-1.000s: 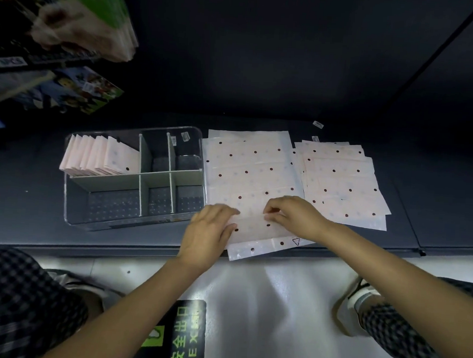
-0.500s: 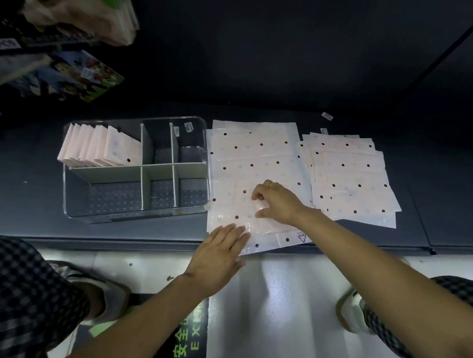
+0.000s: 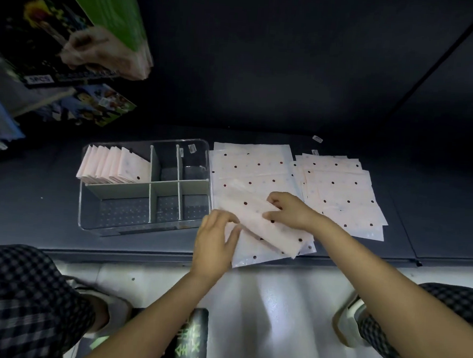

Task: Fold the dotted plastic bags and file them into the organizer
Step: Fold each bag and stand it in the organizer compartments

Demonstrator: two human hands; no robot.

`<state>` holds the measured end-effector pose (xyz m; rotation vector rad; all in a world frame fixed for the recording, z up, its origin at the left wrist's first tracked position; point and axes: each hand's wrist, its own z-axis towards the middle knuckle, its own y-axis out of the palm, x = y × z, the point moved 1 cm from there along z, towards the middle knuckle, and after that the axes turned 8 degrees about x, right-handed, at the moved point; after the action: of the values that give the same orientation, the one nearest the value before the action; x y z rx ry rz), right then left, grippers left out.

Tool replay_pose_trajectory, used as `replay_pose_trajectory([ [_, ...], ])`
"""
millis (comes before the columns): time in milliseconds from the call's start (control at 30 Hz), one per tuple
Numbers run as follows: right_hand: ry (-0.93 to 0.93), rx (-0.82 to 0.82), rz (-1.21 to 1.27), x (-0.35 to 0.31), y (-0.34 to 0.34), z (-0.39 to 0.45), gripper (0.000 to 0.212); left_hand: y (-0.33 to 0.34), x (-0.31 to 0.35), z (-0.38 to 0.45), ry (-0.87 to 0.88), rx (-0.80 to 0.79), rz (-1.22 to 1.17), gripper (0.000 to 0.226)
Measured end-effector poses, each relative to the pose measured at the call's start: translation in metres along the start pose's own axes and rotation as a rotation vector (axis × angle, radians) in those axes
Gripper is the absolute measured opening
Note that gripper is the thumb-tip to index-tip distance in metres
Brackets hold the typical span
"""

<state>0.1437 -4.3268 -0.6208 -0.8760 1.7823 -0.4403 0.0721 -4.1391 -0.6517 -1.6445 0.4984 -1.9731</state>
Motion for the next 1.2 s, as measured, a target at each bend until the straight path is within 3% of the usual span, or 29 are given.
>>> replay_pose_trajectory([
  [67,0.066,0.076,0.292,-0.008,-0.008,-0.022,0.010,-0.004,0.017,0.010,-0.284,0.031,-0.192,0.014],
  [133,0.109,0.123,0.511,-0.016,-0.011,-0.041,0.011,-0.008,0.032,0.016,-0.529,-0.050,-0.408,0.027],
  [233,0.146,0.162,0.716,-0.035,-0.011,-0.060,0.026,-0.018,0.052,0.013,-0.707,-0.192,-0.704,0.017],
  [333,0.096,0.186,0.720,-0.054,-0.010,-0.075,0.025,-0.034,0.064,0.009,-0.683,-0.128,-0.806,0.018],
  [500,-0.010,0.187,0.666,-0.069,-0.013,-0.097,0.001,-0.072,0.069,0.014,-0.551,-0.106,-0.703,0.016],
  [767,-0.130,0.191,0.868,-0.078,-0.017,-0.114,0.027,-0.098,0.071,0.018,-0.464,-0.175,-0.827,0.017],
  [867,-0.156,0.241,0.860,-0.079,-0.014,-0.114,0.040,-0.101,0.068,0.019,-0.451,-0.193,-0.885,0.032],
  [933,-0.190,0.274,0.815,-0.080,-0.011,-0.112,0.044,-0.099,0.066,0.019,-0.502,-0.192,-0.921,0.028],
  [1067,-0.232,0.317,0.732,-0.082,-0.006,-0.109,0.044,-0.093,0.062,0.015,-0.519,-0.241,-0.796,0.021],
  [1200,-0.212,0.286,0.647,-0.086,-0.004,-0.103,0.043,-0.097,0.055,0.021,-0.436,-0.116,-0.654,0.021],
])
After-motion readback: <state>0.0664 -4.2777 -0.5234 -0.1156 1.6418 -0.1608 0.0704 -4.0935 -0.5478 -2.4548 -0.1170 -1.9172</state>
